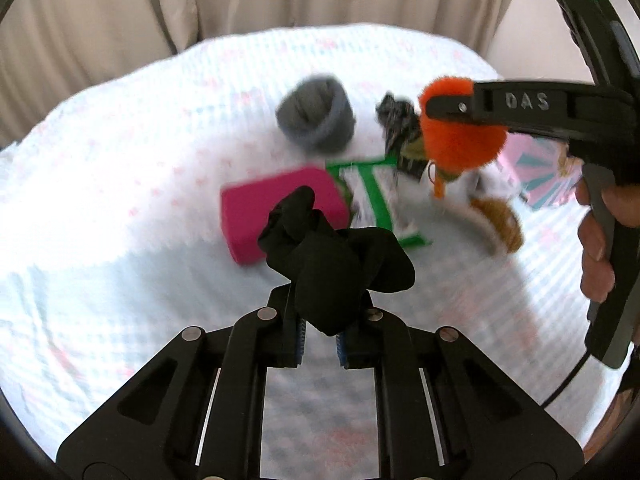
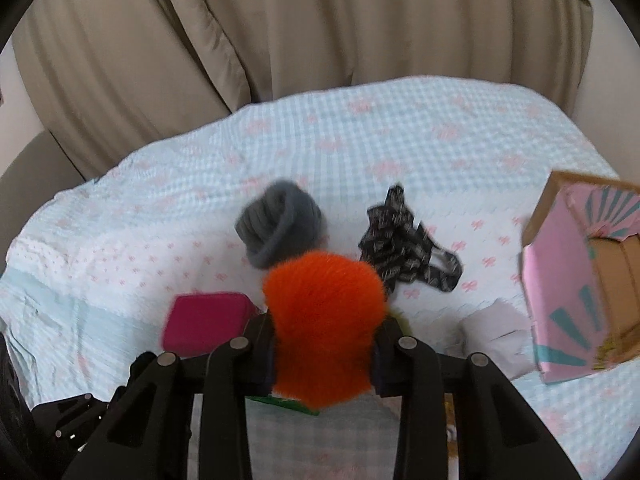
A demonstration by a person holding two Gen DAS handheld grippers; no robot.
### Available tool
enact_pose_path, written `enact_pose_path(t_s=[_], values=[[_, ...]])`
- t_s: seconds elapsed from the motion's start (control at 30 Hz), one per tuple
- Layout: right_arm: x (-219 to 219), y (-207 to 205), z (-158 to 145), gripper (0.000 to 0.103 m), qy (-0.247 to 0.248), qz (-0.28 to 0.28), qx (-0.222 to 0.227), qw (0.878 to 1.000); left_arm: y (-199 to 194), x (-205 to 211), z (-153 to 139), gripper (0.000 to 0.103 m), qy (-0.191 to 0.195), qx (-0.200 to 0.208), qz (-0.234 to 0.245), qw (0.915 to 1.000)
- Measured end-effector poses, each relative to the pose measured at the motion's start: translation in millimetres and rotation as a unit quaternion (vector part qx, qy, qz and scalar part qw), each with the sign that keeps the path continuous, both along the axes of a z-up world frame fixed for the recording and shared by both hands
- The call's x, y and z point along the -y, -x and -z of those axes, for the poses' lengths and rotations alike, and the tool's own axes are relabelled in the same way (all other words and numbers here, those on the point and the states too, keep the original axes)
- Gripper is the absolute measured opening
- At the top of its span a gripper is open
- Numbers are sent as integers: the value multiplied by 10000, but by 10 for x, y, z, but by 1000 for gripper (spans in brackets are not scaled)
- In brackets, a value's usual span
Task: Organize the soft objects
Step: 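Carry the pompom in the right tool while the left tool carries the sock over the box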
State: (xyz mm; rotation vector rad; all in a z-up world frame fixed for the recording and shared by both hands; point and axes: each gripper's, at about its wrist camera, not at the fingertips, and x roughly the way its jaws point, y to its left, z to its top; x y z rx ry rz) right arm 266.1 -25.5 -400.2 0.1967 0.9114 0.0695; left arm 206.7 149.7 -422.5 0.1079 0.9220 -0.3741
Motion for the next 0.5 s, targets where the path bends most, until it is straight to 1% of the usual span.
enact_pose_path(t_s=[0.07, 0.27, 0.37, 0.4, 0.5], values=[[18, 28, -213, 32, -17, 39, 63, 10000, -54, -10, -220, 10, 42, 72, -29, 10000], [37, 187, -1013, 32, 39, 142, 382, 9992, -107, 9, -1066, 10, 92, 430, -50, 9990], [94, 271, -1354, 32, 64, 198, 548, 9983, -116, 92, -1483, 10, 130, 636, -14, 9979], [130, 319, -1499, 32, 69, 223, 616, 9978, -114, 129, -1598, 10, 140, 697, -11, 9975], [242, 442, -1803, 32, 102, 279, 794, 9964, -93, 272, -1952, 10, 213, 864, -32, 9960]])
